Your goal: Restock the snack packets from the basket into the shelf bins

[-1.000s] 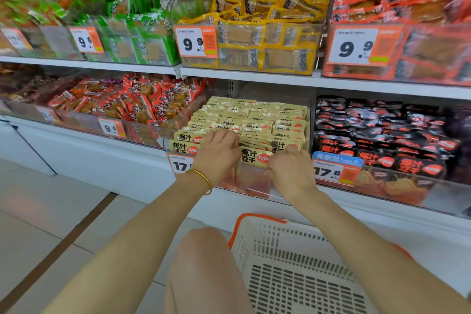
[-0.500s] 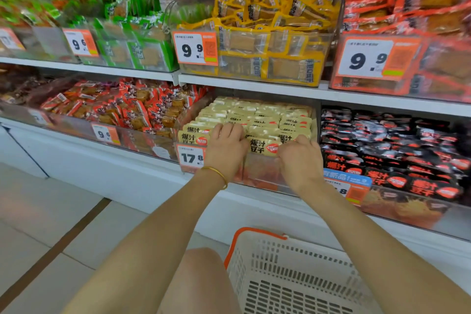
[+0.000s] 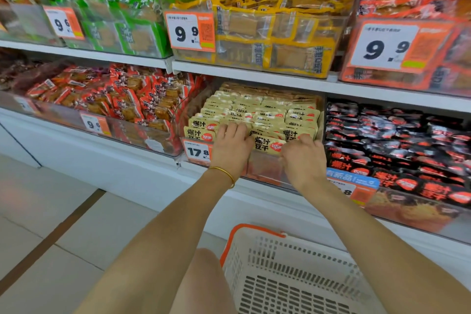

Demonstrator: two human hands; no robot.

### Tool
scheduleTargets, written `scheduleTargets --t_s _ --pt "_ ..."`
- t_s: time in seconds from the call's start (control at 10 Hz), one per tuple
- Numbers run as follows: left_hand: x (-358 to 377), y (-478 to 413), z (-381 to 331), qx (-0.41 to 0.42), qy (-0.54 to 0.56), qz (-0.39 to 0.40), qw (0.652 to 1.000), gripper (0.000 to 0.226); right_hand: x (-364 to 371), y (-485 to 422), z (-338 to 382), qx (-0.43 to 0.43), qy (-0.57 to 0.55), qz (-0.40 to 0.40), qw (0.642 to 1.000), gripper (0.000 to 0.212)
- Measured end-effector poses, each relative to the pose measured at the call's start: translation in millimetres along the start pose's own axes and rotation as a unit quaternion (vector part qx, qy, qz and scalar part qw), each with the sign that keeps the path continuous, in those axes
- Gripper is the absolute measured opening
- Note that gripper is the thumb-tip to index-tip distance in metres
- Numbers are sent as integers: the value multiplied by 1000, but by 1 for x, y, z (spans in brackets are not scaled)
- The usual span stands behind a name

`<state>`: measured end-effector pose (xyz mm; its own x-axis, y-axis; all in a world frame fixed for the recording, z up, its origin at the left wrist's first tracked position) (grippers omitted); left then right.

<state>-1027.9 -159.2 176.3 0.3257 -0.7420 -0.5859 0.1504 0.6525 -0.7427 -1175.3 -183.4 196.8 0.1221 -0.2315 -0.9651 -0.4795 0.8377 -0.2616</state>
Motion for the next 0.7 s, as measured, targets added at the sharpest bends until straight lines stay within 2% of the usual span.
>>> scheduleTargets --t_s 0.1,0.2,0.3,0.4,0.5,0.6,0.7 --pt "-4 4 -2 14 -4 -1 1000 31 2 4 1 3 -1 8 1000 13" --pt "-4 8 -2 17 0 -8 1000 25 3 7 2 0 5 15 1000 12" --pt "1 9 -3 25 -13 15 999 7 4 8 2 2 12 13 1000 10" --pt "2 12 -5 20 -26 29 999 5 6 9 2 5 12 15 1000 11" --pt "-2 13 -9 11 -32 51 998 11 4 9 3 4 10 15 1000 11" --pt "-12 12 -14 7 -24 87 996 31 3 9 4 -10 -3 30 999 15" --pt "-24 14 -14 -31 2 52 998 26 -3 16 0 -11 -25 -44 999 12"
Point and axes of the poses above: each hand's wrist, its own y-axis away from the middle knuckle, its own x-axis out of the palm, z = x × y, the point moved 3 cm from there along -y, towards the middle knuckle, and after that the axes turned 6 degrees about -y, right-handed, at the moved point
